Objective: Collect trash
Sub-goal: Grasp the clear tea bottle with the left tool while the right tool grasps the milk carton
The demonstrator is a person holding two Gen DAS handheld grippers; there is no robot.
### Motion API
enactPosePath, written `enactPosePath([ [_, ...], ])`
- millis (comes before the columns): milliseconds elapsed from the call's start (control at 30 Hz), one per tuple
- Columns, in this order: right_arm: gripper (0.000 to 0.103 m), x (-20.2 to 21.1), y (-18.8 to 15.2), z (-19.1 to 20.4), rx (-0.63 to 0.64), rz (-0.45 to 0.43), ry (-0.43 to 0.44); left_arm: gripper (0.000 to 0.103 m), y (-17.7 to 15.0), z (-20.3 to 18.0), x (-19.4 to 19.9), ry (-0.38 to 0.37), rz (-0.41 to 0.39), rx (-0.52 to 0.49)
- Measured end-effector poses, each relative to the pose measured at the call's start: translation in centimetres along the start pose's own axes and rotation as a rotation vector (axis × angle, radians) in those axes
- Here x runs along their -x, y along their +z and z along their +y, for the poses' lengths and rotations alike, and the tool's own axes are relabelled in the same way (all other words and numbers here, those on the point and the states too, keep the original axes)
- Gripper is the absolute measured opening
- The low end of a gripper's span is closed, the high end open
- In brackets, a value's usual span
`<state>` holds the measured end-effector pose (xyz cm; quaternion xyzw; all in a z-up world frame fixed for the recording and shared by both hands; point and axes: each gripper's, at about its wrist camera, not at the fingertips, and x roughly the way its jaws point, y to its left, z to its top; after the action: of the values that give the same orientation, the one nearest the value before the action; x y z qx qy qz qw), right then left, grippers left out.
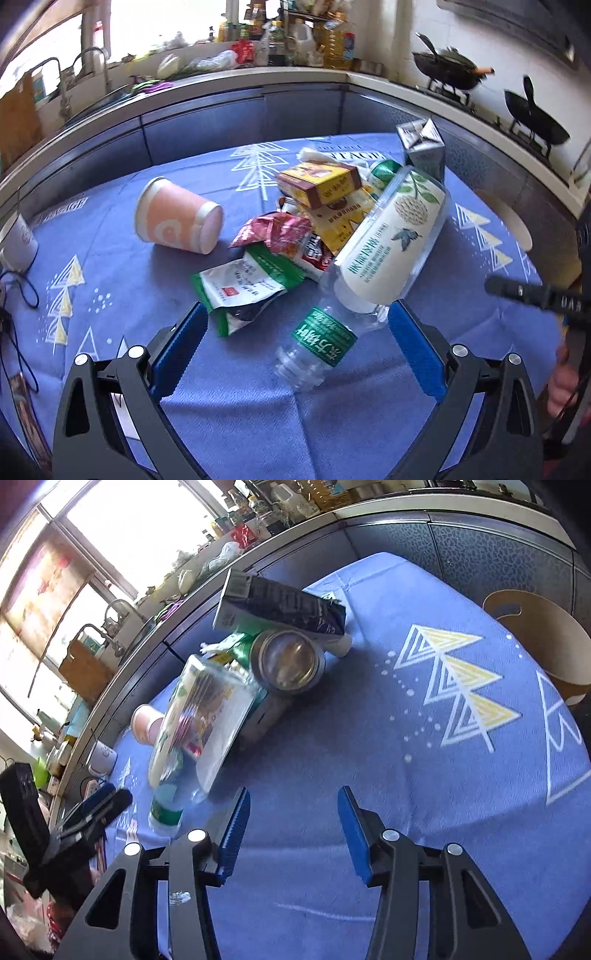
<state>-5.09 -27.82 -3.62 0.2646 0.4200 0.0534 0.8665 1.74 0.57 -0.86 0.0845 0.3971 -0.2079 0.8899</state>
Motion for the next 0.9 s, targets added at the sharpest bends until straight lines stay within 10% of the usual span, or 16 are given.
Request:
enactPosePath([
  [167, 0.053, -1.2, 3.9, -0.6, -0.008, -0.037, 0.031, 0.097, 0.9, -4.2, -3.2, -0.004, 0.047, -0.162],
  [300, 0.087, -2.9, 6.0, -1.2, -0.026, -0.049, 0.089, 0.097, 1.5, -6.0, -5.2, 0.037, 0.067, -0.225],
  [400, 0.092, -4.0, 7.4, -1.9, -0.057, -0.067, 0.145, 0.072, 1.6, -5.9, -5.7, 0.034, 0.082, -0.207],
  [533, 0.092, -6.2, 9.7, -2.6, -0.113, -0.054, 0.219, 0.064, 0.7, -5.1, -4.7, -0.005, 0.089, -0.172],
  [800, 0.048, -6.3, 7.9, -2.2, -0.108, 0.018, 0.318, 0.061, -2.3, -1.6, -1.9, -0.098, 0.128, -0.049],
  [900, 0.047, -5.3, 4.6, -1.0, -0.081, 0.097, 0.35, 0.061, -2.5, 0.0, -1.7, -0.138, 0.134, 0.011],
])
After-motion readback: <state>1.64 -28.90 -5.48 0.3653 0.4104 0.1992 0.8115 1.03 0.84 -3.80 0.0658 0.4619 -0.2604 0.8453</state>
